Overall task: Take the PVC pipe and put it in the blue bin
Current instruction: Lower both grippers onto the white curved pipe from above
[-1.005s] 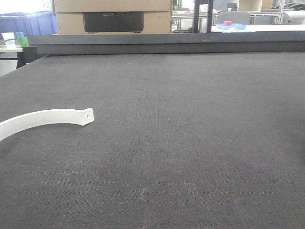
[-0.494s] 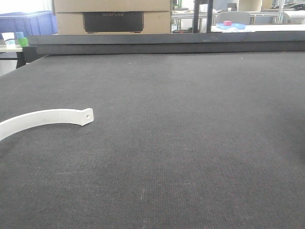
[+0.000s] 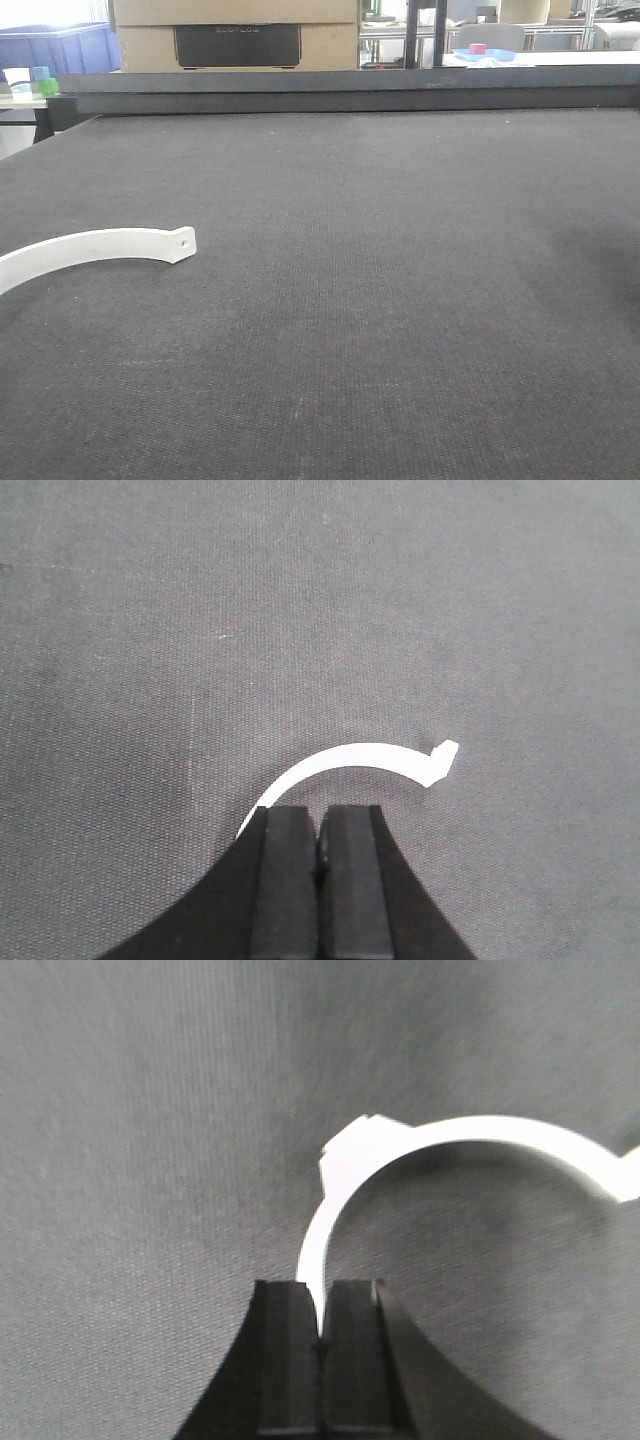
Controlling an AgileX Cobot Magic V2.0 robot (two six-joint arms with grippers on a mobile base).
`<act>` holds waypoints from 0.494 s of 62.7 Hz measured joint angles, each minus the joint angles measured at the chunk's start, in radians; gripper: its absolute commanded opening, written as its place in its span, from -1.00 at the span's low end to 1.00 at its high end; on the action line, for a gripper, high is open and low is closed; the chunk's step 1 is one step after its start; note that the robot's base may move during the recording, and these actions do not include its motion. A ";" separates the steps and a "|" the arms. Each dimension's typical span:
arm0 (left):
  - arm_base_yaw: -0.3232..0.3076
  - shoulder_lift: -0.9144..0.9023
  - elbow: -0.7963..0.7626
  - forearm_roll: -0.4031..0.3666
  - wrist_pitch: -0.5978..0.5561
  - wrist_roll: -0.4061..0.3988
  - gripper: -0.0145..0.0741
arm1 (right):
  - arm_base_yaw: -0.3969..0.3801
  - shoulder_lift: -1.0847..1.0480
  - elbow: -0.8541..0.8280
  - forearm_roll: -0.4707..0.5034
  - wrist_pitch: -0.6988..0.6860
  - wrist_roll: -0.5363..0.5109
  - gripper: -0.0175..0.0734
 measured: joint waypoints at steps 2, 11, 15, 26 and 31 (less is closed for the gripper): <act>0.000 0.000 0.000 0.000 0.000 0.000 -0.92 | 0.021 0.020 -0.015 -0.030 0.008 0.038 -0.95; 0.000 0.000 0.016 -0.005 0.000 0.000 -0.92 | 0.081 0.080 -0.059 -0.140 0.023 0.178 -0.95; 0.000 0.000 0.033 -0.005 0.002 0.000 -0.92 | 0.088 0.097 -0.063 -0.158 0.020 0.222 -0.95; 0.000 0.000 0.070 -0.005 0.020 0.000 -0.92 | 0.090 0.134 -0.064 -0.158 0.019 0.259 -0.61; 0.000 0.000 0.073 -0.005 0.021 0.000 -0.92 | 0.090 0.151 -0.064 -0.150 0.018 0.264 -0.30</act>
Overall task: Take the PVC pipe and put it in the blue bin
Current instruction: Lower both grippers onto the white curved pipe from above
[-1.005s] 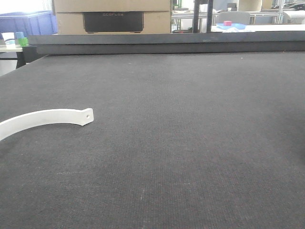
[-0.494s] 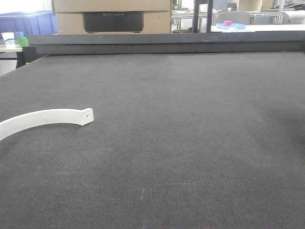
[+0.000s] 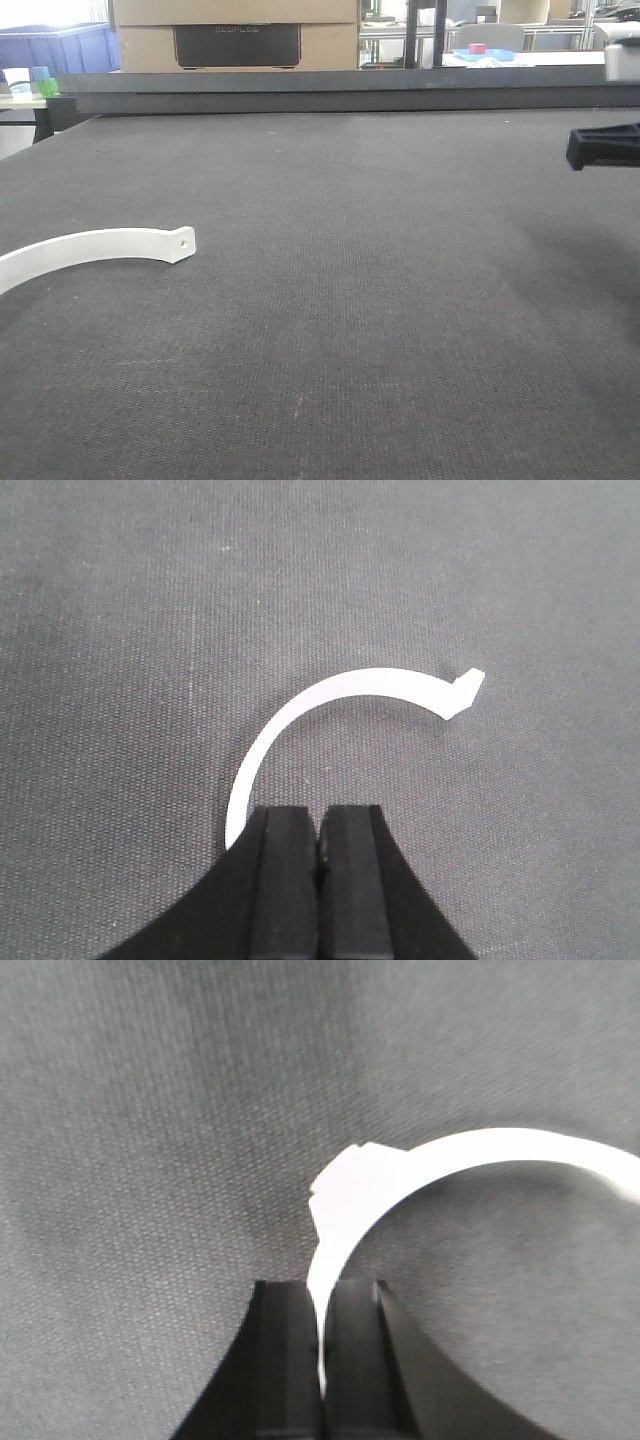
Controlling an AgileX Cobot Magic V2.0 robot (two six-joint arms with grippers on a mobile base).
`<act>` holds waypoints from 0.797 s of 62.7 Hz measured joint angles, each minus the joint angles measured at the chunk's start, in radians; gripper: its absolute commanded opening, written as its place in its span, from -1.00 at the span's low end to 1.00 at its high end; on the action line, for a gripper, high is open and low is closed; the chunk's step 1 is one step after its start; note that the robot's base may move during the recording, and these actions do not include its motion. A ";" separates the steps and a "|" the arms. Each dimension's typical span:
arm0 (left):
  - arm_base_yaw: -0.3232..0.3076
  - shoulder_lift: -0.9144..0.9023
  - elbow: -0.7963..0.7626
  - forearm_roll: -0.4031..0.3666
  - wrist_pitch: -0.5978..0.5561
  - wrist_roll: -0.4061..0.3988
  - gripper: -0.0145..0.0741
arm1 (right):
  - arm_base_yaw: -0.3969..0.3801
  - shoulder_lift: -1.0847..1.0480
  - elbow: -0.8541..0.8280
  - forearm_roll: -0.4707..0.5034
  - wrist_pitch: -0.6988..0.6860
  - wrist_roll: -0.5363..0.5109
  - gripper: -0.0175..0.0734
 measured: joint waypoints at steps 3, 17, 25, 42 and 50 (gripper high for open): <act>0.000 0.000 0.000 0.000 0.000 0.000 -0.92 | 0.000 0.008 0.000 0.008 0.000 0.000 -0.16; 0.000 0.000 0.000 0.000 -0.002 0.000 -0.92 | 0.000 0.032 0.000 0.017 0.000 0.004 -0.05; 0.000 0.000 0.000 0.000 -0.002 0.000 -0.92 | 0.000 0.047 0.000 0.017 -0.009 0.004 -0.18; 0.000 0.000 0.000 0.000 -0.002 0.000 -0.92 | 0.000 0.093 0.000 0.017 -0.028 0.004 -0.36; 0.000 0.000 0.000 0.000 -0.002 0.000 -0.92 | 0.000 0.103 0.000 0.021 -0.032 0.004 -0.49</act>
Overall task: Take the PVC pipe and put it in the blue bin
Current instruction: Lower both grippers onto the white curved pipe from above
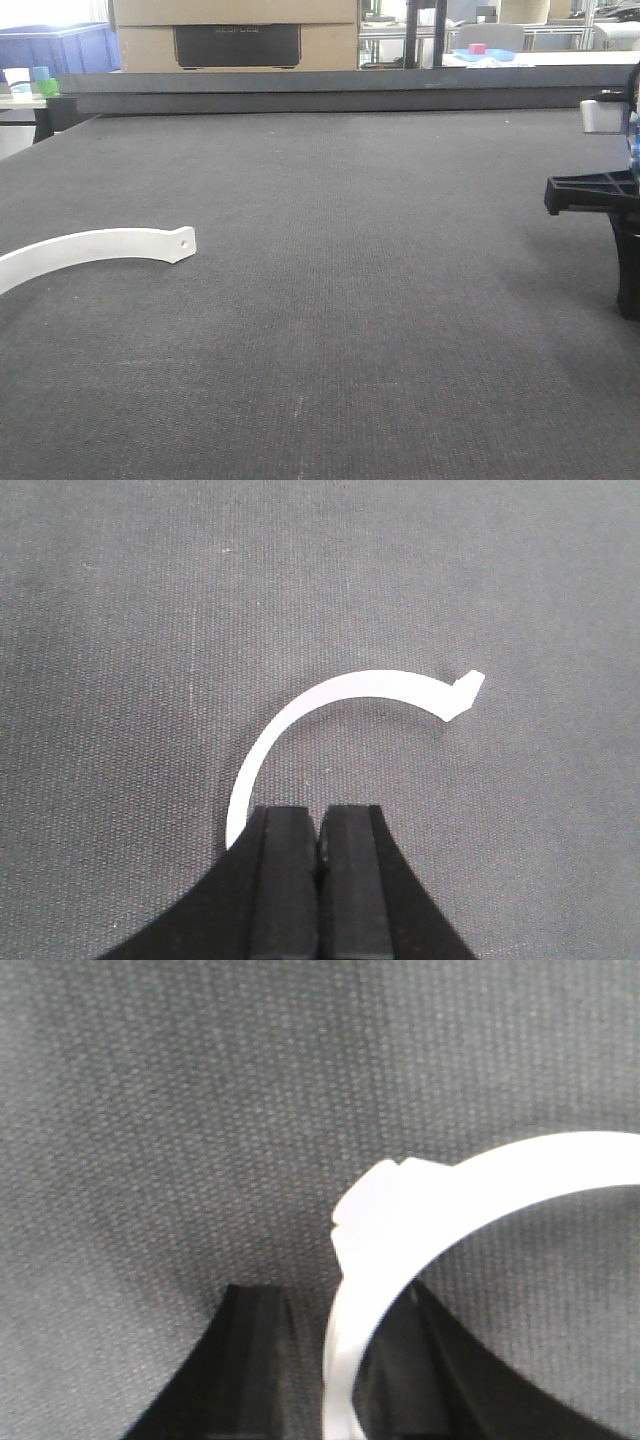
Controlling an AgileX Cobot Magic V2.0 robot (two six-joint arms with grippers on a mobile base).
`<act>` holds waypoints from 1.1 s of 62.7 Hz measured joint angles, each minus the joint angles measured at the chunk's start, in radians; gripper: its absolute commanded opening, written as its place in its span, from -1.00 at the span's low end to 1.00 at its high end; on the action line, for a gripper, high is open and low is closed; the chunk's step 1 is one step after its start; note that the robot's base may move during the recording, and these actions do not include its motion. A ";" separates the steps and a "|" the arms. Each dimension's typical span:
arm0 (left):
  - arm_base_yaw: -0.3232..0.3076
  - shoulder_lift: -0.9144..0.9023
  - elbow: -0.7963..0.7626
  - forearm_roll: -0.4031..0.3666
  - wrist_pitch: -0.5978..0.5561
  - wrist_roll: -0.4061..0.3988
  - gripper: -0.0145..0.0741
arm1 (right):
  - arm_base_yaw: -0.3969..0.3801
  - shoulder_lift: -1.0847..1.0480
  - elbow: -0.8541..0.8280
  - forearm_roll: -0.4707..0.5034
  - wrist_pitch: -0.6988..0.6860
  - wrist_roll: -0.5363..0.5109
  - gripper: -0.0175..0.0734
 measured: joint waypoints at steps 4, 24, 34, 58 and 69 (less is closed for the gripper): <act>0.000 0.000 0.000 0.000 0.000 0.000 -0.92 | 0.000 0.000 0.000 0.005 -0.004 0.002 -0.66; 0.000 0.000 -0.007 -0.004 0.059 -0.013 -0.92 | 0.002 -0.020 -0.007 0.008 0.029 -0.021 -0.98; 0.000 0.019 -0.053 0.005 0.173 -0.026 -0.92 | 0.002 -0.099 -0.033 0.006 0.070 -0.058 -0.98; -0.022 0.269 -0.146 0.146 0.305 -0.049 -0.92 | 0.002 -0.230 -0.054 0.006 0.058 -0.074 -0.98; -0.067 0.368 -0.223 0.197 0.291 -0.049 -0.92 | 0.002 -0.230 -0.054 0.006 0.058 -0.074 -0.98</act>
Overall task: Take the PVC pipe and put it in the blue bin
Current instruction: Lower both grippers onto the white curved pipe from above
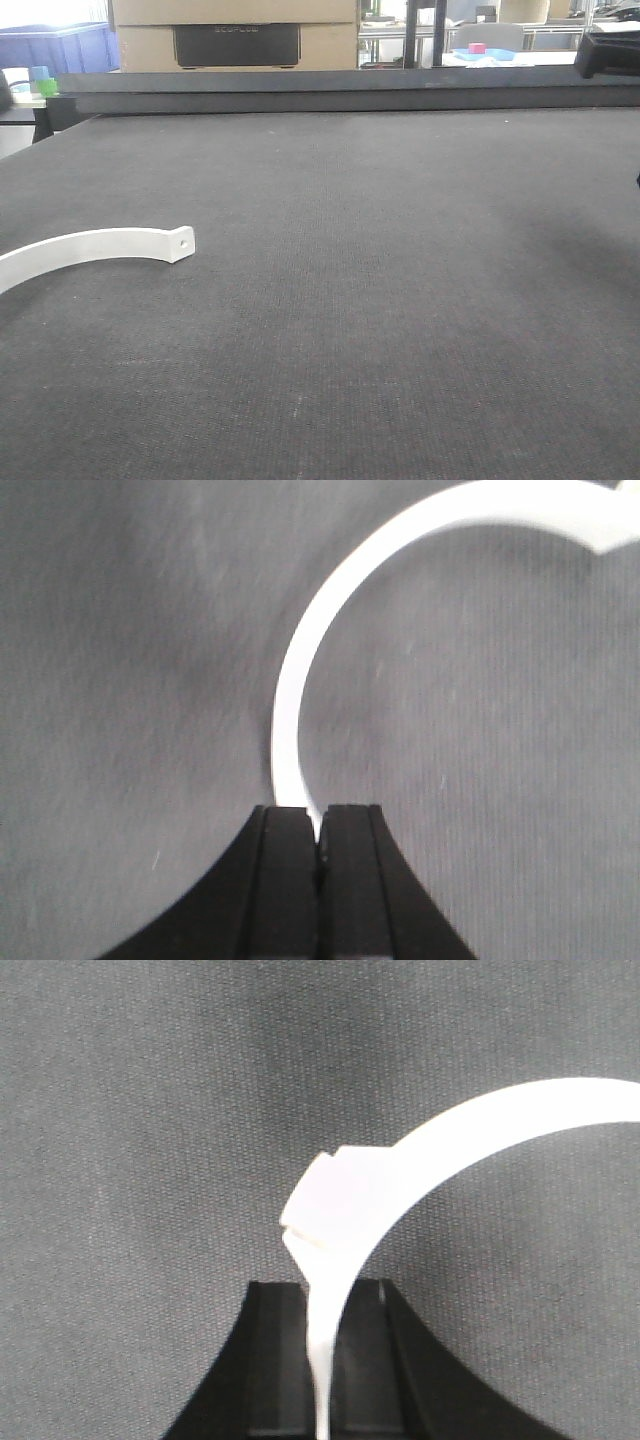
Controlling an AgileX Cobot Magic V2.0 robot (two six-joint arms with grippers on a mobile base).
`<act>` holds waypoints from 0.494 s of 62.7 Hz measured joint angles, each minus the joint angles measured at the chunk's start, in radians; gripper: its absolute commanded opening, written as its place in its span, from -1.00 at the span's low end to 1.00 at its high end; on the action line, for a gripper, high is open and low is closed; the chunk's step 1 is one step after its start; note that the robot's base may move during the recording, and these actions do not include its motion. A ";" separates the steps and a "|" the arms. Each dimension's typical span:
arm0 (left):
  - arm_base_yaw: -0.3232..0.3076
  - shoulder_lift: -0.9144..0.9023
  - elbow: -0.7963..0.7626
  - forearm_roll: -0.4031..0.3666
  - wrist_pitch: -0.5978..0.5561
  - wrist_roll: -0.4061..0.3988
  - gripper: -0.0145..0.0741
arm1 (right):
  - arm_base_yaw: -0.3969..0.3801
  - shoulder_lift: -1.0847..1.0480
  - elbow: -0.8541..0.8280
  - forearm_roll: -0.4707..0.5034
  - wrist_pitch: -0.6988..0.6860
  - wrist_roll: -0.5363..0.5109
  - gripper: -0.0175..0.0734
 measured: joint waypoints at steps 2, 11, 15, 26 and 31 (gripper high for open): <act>-0.003 0.014 -0.005 0.002 -0.006 0.000 -0.92 | 0.000 0.000 0.000 0.000 0.000 0.000 -0.98; -0.003 0.055 -0.014 0.012 -0.034 0.000 -0.92 | 0.000 0.000 0.000 0.000 0.000 -0.008 -0.98; -0.003 0.065 -0.015 0.015 -0.055 0.000 -0.92 | 0.000 0.000 0.000 0.000 0.000 -0.008 -0.98; -0.003 0.081 -0.018 0.026 -0.088 0.000 -0.80 | 0.000 0.000 0.000 0.000 0.000 -0.010 -0.98; -0.003 0.086 -0.018 0.040 -0.091 0.000 -0.60 | 0.000 0.000 0.000 0.000 0.000 -0.014 -0.98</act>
